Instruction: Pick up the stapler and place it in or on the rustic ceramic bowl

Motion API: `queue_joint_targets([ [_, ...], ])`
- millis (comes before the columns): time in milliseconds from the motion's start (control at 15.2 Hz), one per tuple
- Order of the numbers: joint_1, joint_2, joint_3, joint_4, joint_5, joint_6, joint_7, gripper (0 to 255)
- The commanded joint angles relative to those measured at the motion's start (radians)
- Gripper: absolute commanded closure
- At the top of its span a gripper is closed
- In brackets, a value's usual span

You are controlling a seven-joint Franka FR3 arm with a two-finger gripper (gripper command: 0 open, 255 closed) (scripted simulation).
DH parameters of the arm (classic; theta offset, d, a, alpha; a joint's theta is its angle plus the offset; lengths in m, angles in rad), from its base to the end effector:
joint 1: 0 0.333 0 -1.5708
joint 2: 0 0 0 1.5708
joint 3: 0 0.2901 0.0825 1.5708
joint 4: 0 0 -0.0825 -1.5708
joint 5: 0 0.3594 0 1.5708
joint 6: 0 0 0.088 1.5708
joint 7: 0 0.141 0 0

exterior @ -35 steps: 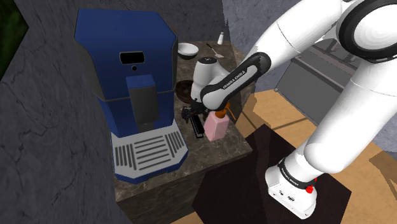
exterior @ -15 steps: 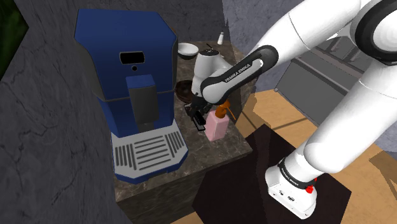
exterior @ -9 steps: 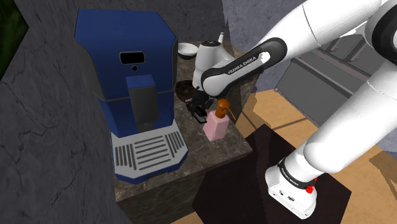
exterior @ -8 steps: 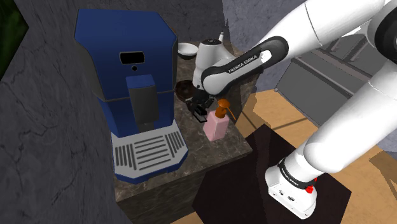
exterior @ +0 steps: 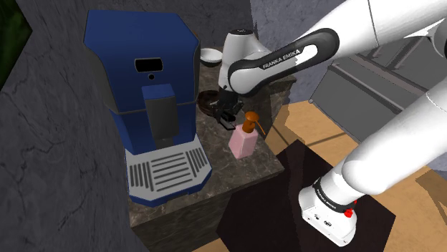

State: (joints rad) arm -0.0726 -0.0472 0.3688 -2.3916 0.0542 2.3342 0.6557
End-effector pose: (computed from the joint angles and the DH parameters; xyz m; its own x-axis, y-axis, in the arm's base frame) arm 0.4491 0.1385 0.2912 0.9217 -0.3871 -0.0239 -0.3874 -0.9219 -0.0090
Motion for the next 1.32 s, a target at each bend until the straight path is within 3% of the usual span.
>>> queue_joint_targets([
  [0,0.001,-0.021,-0.001,0.010,0.009,-0.030,-0.005,255],
  [660,0.002,-0.097,-0.009,0.068,0.034,-0.160,-0.024,255],
  [1254,-0.061,0.190,-0.067,0.390,-0.080,-0.212,-0.080,255],
])
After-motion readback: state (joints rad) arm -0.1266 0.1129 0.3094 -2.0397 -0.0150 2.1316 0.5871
